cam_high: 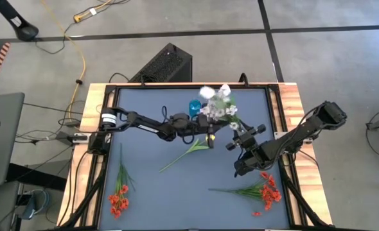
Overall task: Sort flowers into vase by color
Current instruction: Put the white flowers into the transparent vase
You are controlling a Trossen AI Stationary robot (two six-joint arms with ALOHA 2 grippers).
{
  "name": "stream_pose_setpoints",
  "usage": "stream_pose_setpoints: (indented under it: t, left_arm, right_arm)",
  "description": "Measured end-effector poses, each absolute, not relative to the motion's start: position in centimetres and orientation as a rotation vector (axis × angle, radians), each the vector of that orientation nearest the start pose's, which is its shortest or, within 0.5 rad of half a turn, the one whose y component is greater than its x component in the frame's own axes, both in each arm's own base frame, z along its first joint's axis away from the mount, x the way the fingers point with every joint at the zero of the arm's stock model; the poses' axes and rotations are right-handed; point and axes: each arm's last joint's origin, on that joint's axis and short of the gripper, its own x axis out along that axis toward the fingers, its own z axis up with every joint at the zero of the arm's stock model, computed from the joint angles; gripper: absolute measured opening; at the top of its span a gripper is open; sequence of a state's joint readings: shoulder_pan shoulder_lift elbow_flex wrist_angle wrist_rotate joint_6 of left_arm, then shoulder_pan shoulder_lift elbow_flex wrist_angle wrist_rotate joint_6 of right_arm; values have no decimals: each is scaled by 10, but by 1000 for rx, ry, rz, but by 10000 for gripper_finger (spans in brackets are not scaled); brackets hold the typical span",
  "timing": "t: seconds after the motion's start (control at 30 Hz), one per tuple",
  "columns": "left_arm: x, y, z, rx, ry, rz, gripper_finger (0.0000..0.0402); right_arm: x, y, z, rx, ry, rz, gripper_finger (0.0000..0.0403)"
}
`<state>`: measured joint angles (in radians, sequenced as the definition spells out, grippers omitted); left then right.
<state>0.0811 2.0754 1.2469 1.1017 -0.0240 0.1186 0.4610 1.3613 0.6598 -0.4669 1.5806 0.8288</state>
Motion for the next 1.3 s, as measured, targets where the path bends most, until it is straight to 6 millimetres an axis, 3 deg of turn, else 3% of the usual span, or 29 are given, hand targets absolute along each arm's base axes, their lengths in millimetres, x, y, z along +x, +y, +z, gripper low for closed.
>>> stream_pose_setpoints:
  t: [0.5,0.8,1.07,1.2,1.3]
  left_arm:
    - [449,36,220,146,-259,86,8]
    - [450,36,219,141,-247,73,109]
    - [448,46,222,26,-286,130,187]
    - [448,48,222,1,-286,113,184]
    - [448,48,221,0,-277,112,154]
  right_arm:
    - [207,69,187,-324,199,-1104,172]
    - [207,69,186,-329,204,-1103,172]
    - [207,69,186,-328,205,-1102,172]
    - [207,69,186,-327,205,-1102,172]
    - [207,69,186,-327,205,-1102,172]
